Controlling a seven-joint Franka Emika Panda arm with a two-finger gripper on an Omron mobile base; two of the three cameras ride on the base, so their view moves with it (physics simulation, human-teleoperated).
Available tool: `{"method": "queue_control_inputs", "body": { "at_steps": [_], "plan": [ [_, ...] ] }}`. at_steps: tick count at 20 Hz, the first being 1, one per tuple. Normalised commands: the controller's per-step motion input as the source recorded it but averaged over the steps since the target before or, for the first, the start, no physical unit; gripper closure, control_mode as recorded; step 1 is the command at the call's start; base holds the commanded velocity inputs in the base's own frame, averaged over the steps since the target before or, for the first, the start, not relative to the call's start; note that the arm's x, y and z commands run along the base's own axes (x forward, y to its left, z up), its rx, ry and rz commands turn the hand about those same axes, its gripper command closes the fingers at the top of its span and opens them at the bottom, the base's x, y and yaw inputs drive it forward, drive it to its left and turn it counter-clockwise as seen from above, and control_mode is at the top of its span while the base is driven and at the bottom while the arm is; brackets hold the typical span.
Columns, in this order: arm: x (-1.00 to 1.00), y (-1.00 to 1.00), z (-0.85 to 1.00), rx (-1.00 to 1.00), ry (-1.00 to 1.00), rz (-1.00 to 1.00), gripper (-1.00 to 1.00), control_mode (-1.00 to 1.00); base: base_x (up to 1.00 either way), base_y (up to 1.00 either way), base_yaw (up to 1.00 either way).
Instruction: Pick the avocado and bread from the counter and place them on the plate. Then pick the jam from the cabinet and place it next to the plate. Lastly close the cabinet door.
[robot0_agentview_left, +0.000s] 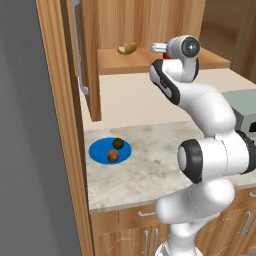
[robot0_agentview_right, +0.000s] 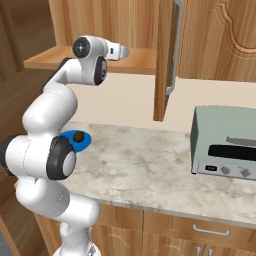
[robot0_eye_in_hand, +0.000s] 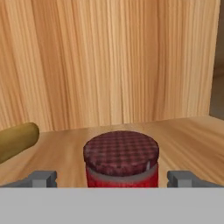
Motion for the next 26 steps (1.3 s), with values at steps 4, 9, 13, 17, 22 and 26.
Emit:
{"method": "queue_control_inputs", "body": {
  "at_steps": [4, 9, 13, 17, 22, 26],
  "plan": [
    [0.19, -0.10, -0.15, -0.02, 0.00, 0.01, -1.00, -1.00, 0.00, 0.00, 0.00],
    [0.22, -0.08, -0.09, -0.01, 0.00, 0.00, -1.00, -1.00, 0.00, 0.00, 0.00],
    [0.31, -0.02, -0.03, 0.00, 0.00, 0.00, -1.00, -1.00, 0.00, 0.00, 0.00],
    [0.26, 0.00, -0.04, 0.00, 0.01, 0.00, 1.00, -1.00, 0.00, 0.00, 0.00],
    [0.02, 0.00, -0.03, 0.00, 0.01, 0.00, 1.00, -1.00, 0.00, 0.00, 0.00],
    [-0.20, 0.00, -0.01, 0.00, 0.00, 0.00, 1.00, -1.00, 0.00, 0.00, 0.00]
  ]
}}
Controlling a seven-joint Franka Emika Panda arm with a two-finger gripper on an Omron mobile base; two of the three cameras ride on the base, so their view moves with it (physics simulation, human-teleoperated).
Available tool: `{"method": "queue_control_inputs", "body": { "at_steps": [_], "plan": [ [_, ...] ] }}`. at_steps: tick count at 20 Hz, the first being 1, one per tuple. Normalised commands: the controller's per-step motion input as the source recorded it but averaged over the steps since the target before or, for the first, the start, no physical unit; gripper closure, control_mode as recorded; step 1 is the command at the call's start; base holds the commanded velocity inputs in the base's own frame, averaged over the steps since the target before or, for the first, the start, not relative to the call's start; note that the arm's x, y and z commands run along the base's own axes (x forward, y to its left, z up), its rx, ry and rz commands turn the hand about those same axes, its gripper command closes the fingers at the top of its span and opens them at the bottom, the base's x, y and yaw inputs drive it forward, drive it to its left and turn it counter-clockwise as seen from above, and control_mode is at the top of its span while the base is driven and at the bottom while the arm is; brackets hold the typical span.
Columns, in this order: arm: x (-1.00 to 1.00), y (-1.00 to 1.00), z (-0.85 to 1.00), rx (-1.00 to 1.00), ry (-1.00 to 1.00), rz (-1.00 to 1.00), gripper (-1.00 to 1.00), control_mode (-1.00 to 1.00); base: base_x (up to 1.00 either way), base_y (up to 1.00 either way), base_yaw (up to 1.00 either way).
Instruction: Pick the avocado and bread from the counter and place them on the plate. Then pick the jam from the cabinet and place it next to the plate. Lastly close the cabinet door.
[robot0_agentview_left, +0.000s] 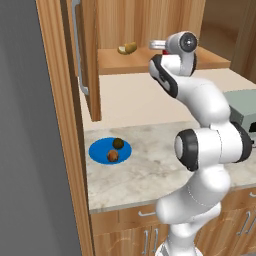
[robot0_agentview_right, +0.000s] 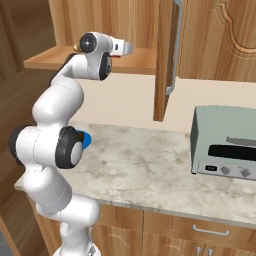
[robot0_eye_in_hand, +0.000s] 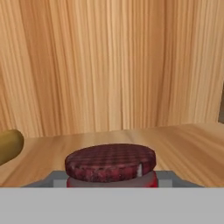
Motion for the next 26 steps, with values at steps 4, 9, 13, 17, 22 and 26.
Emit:
{"method": "queue_control_inputs", "body": {
  "at_steps": [4, 9, 13, 17, 22, 26],
  "plan": [
    [-0.62, -0.01, 0.01, 0.02, -0.01, 0.00, 1.00, -1.00, 0.00, 0.00, 0.00],
    [-0.97, -0.02, 0.23, 0.07, -0.02, 0.01, 1.00, -1.00, 0.00, 0.00, 0.00],
    [-0.96, 0.00, 0.27, 0.06, -0.01, 0.03, 1.00, -1.00, 0.00, 0.00, 0.00],
    [-0.84, 0.01, 0.16, 0.02, 0.00, 0.08, 1.00, -1.00, 0.00, 0.00, 0.00],
    [-0.80, 0.04, 0.03, 0.00, 0.00, 0.10, 1.00, -1.00, 0.00, 0.00, 0.00],
    [-0.77, 0.08, 0.00, 0.00, 0.00, 0.14, 1.00, -1.00, 0.00, 0.00, 0.00]
  ]
}}
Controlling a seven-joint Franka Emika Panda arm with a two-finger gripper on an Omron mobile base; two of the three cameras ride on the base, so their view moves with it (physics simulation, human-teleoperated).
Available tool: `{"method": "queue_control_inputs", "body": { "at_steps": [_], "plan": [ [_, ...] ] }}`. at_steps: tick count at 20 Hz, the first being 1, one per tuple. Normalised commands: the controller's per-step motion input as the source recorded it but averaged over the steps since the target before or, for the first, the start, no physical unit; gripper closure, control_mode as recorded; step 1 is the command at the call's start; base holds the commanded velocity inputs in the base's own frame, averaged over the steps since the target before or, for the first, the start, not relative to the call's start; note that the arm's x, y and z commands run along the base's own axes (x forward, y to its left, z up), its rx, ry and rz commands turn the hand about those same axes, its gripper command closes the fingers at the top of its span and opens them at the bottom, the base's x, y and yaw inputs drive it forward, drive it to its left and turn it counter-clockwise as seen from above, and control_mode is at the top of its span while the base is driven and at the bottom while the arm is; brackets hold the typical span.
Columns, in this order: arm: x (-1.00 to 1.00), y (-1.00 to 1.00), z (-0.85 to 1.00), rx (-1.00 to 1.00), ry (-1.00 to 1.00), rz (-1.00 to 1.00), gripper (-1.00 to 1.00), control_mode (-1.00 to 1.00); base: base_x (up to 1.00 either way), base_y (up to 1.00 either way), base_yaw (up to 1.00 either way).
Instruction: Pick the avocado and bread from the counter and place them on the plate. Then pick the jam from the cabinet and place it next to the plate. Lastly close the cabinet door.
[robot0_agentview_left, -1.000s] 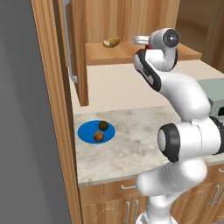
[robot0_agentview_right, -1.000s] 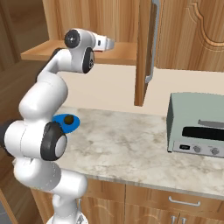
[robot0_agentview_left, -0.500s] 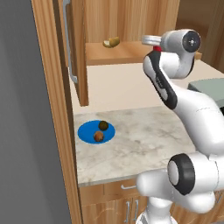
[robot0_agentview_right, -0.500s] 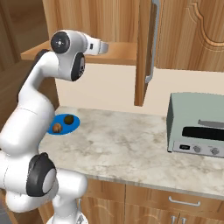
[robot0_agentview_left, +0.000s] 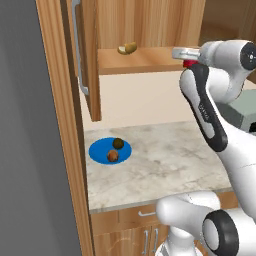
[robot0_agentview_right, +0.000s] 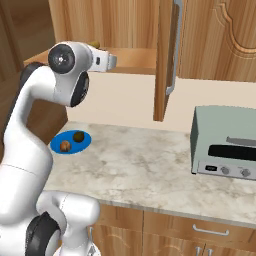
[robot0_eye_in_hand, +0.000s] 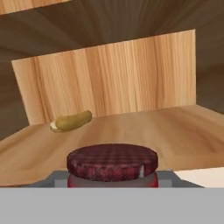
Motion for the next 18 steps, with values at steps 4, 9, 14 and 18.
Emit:
{"method": "queue_control_inputs", "body": {
  "at_steps": [4, 9, 14, 18],
  "plan": [
    [-0.58, 0.12, -0.12, -0.04, 0.01, 0.13, 1.00, -1.00, 0.00, 0.00, 0.00],
    [-0.39, 0.11, -0.33, -0.10, 0.08, 0.14, 1.00, -1.00, 0.00, 0.00, 0.00],
    [-0.31, 0.00, -0.44, -0.08, 0.05, 0.15, 1.00, -1.00, 0.00, 0.00, 0.00],
    [-0.06, 0.09, -0.53, -0.11, 0.04, 0.18, 1.00, -1.00, 0.00, 0.00, 0.00]
  ]
}}
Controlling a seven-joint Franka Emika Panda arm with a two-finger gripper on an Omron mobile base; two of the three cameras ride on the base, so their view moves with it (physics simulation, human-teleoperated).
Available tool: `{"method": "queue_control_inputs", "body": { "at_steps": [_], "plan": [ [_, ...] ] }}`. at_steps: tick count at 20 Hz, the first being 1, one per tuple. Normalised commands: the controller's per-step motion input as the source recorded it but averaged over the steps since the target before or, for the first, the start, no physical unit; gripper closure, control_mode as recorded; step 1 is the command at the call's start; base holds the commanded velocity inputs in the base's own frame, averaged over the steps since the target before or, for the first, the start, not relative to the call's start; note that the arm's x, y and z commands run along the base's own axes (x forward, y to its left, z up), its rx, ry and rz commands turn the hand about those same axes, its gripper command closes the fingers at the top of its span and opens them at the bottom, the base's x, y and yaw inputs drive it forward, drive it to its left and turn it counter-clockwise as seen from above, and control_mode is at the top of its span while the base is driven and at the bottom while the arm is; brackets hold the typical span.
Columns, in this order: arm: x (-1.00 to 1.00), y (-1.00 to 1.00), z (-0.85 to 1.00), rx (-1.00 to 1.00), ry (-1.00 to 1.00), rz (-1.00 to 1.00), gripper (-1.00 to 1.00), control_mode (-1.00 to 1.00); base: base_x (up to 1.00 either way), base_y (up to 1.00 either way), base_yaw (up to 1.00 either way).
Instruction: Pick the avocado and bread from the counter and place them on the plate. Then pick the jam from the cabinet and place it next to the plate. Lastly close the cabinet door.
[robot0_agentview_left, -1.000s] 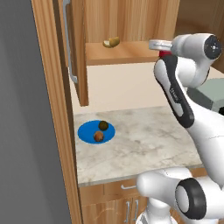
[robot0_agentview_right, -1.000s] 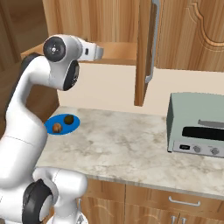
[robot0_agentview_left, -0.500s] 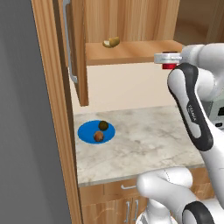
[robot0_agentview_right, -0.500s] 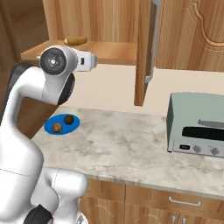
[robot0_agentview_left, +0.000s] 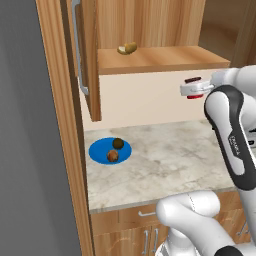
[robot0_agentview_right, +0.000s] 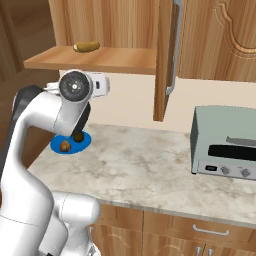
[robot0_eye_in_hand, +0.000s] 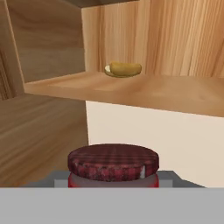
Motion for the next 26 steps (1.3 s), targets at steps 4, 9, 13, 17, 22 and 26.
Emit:
{"method": "queue_control_inputs", "body": {
  "at_steps": [4, 9, 13, 17, 22, 26],
  "plan": [
    [0.33, 0.22, -0.60, -0.14, 0.00, 0.17, 1.00, -1.00, 0.00, 0.00, 0.00],
    [0.58, 0.16, -0.45, -0.05, 0.00, 0.12, 1.00, -1.00, 0.00, 0.00, 0.00],
    [0.73, 0.17, -0.36, 0.00, 0.00, 0.04, 1.00, -1.00, 0.00, 0.00, 0.00],
    [0.52, 0.13, -0.26, 0.00, 0.00, 0.00, 1.00, -1.00, 0.00, 0.00, 0.00],
    [0.15, 0.17, -0.19, 0.01, 0.03, 0.00, 1.00, -1.00, 0.00, 0.00, 0.00],
    [0.00, 0.04, -0.28, 0.03, 0.07, 0.00, 1.00, -1.00, 0.00, 0.00, 0.00]
  ]
}}
